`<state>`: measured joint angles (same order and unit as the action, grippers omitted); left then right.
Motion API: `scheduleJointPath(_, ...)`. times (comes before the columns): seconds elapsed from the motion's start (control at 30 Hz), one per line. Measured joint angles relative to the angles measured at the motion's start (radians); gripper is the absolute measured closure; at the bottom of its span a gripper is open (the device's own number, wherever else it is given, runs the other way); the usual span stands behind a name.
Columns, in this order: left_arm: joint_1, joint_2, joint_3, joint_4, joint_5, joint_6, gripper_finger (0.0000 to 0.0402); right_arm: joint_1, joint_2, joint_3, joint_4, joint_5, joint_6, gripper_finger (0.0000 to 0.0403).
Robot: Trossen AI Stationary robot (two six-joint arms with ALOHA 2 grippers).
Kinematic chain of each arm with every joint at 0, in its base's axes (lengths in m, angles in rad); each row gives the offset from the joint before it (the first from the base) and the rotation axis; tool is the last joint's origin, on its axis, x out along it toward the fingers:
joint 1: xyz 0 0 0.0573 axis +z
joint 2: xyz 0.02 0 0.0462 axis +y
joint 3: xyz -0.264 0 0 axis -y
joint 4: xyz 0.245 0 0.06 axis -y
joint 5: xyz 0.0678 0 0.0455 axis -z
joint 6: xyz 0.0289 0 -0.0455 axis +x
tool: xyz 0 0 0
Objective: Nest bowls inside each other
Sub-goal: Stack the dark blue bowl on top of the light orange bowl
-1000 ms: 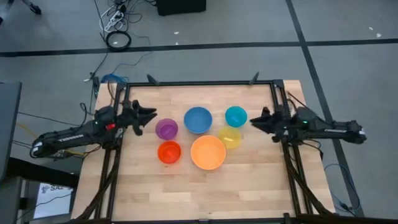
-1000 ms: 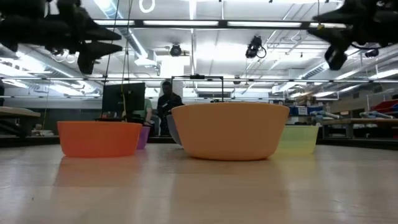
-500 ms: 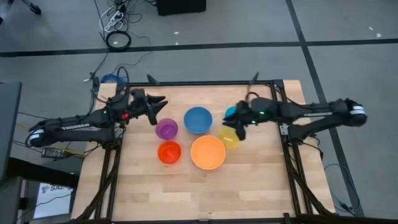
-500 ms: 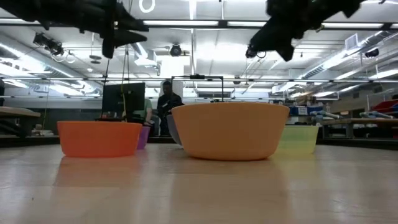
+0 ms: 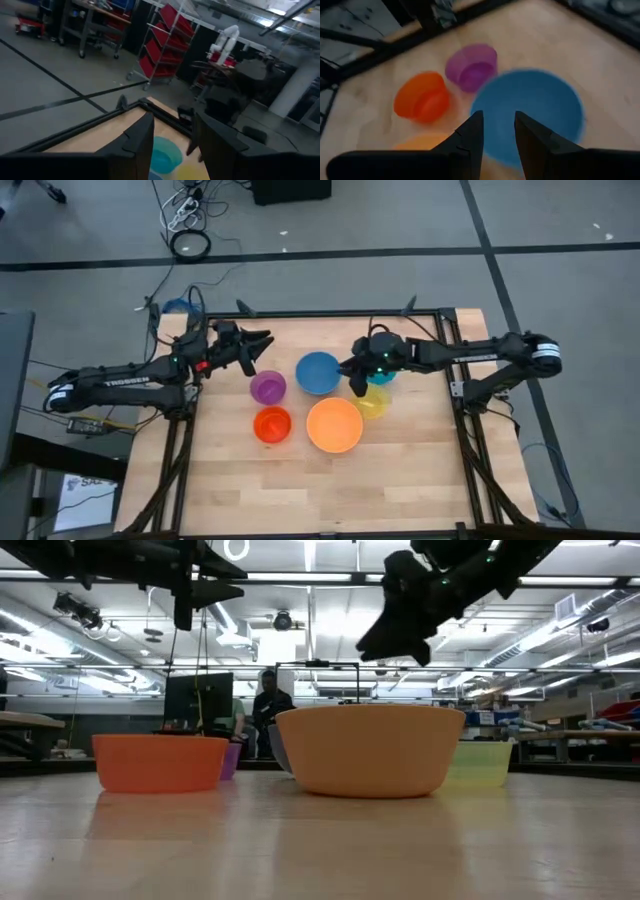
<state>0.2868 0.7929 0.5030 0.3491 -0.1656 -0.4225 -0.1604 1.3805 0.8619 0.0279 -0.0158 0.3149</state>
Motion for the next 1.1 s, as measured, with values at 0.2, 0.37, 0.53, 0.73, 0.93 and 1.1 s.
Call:
scheduleJointPath(0.2,0.0,0.0,0.0,-0.01,-0.008,-0.056,0.0249,0.009,0.046,0.0,0.16,0.036,-0.038,0.0302)
scheduleJointPath(0.37,0.0,0.002,0.0,-0.002,0.07,-0.052,0.0249,0.0,0.054,0.001,0.242,0.058,0.022,0.0302)
scheduleJointPath(0.53,0.0,0.002,0.0,0.051,0.233,0.0,0.0249,0.002,0.055,0.0,0.239,0.033,0.033,0.0302)
scheduleJointPath(0.73,-0.03,0.002,0.02,-0.072,0.227,0.089,0.025,0.001,0.05,0.011,0.29,0.039,-0.012,0.0302)
scheduleJointPath(0.93,-0.071,0.021,0.165,-0.628,-0.104,0.178,0.0252,0.031,0.102,0.248,-0.309,0.486,-0.245,0.0302)
scheduleJointPath(1.1,-0.074,0.048,0.224,-0.795,-0.175,0.153,0.0252,-0.023,0.239,0.475,-0.581,0.508,-0.153,0.0302)
